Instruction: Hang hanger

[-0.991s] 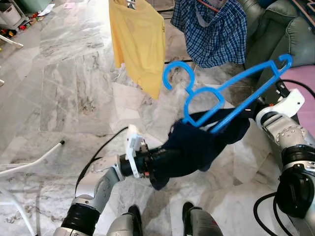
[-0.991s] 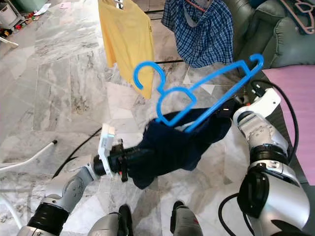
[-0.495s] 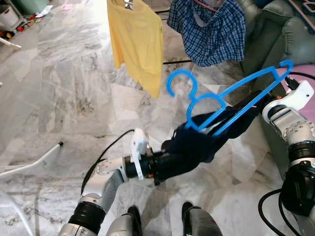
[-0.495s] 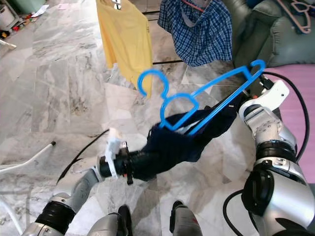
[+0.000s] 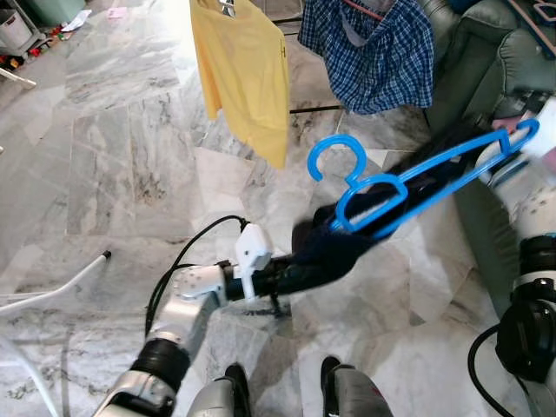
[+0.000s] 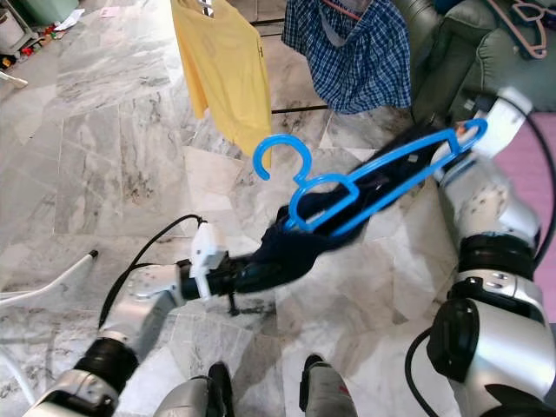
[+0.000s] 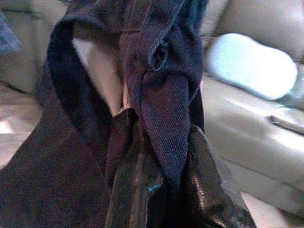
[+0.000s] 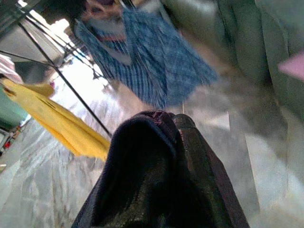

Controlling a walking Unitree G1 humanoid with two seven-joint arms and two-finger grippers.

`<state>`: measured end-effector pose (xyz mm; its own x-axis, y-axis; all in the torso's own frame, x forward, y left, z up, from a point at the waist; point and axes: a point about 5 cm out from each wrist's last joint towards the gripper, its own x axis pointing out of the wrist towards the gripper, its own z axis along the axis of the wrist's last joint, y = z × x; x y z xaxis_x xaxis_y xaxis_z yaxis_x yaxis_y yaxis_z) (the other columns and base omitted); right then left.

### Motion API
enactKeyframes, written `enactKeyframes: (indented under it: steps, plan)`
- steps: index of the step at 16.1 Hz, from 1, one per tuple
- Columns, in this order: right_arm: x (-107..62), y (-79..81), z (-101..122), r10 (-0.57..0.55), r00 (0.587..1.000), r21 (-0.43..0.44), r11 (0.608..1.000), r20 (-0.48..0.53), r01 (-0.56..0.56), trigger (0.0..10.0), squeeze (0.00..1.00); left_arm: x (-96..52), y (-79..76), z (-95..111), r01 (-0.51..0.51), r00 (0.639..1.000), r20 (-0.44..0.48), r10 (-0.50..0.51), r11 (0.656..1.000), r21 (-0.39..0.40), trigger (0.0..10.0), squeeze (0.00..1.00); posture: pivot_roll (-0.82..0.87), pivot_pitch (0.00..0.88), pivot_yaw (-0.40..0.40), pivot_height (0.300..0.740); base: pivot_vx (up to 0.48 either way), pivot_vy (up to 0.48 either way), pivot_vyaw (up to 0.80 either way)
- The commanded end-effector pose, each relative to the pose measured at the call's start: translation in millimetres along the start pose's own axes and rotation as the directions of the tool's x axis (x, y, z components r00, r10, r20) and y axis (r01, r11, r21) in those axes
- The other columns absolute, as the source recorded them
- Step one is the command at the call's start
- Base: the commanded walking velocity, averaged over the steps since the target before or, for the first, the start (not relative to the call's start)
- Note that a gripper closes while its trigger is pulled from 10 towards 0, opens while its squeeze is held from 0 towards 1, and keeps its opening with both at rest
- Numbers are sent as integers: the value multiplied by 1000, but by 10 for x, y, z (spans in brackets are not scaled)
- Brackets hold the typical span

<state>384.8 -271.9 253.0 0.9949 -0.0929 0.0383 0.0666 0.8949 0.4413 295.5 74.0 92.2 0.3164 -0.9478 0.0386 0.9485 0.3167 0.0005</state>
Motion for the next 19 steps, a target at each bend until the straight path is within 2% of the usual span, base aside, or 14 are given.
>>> enactKeyframes:
  steps: [1,4,5,8,9,10,12,15,19]
  plan:
    - [-119,37,719,-18,966,-61,998,257,35,0,0,-316,-55,-386,-79,985,-160,65,993,-85,0,0,-200,255,55,740,0,0,0]
    - [-148,156,775,40,964,-155,988,262,1,0,0,-384,-10,-422,-124,978,-174,112,991,-54,0,0,-205,255,54,740,0,0,0]
    - [-147,145,764,37,965,-163,987,259,6,0,0,-395,6,-423,-133,976,-178,123,990,-41,0,0,-204,254,53,740,0,0,0]
    - [-155,85,687,9,970,-160,987,243,30,0,0,-432,156,-381,-272,951,-152,269,962,1,0,0,-202,255,53,740,0,0,0]
    - [-160,88,683,9,970,-160,987,241,31,0,0,-436,166,-377,-283,949,-147,280,959,3,0,0,-202,255,53,740,0,0,0]
    - [-171,70,688,-11,969,-159,986,248,52,0,0,-500,254,-367,-379,917,-137,374,925,-11,0,0,-203,253,56,740,0,0,0]
    - [-178,58,701,-24,965,-155,986,260,66,0,0,-563,341,-346,-471,879,-115,463,881,-50,0,0,-204,252,56,740,0,0,0]
    - [-189,38,695,-38,963,-159,984,266,82,0,0,-626,431,-313,-551,834,-94,544,832,-68,0,0,-204,251,57,740,0,0,0]
    - [-194,25,699,-50,962,-161,982,269,96,0,0,-643,402,-335,-504,860,-112,497,863,-41,0,0,-206,254,55,740,0,0,0]
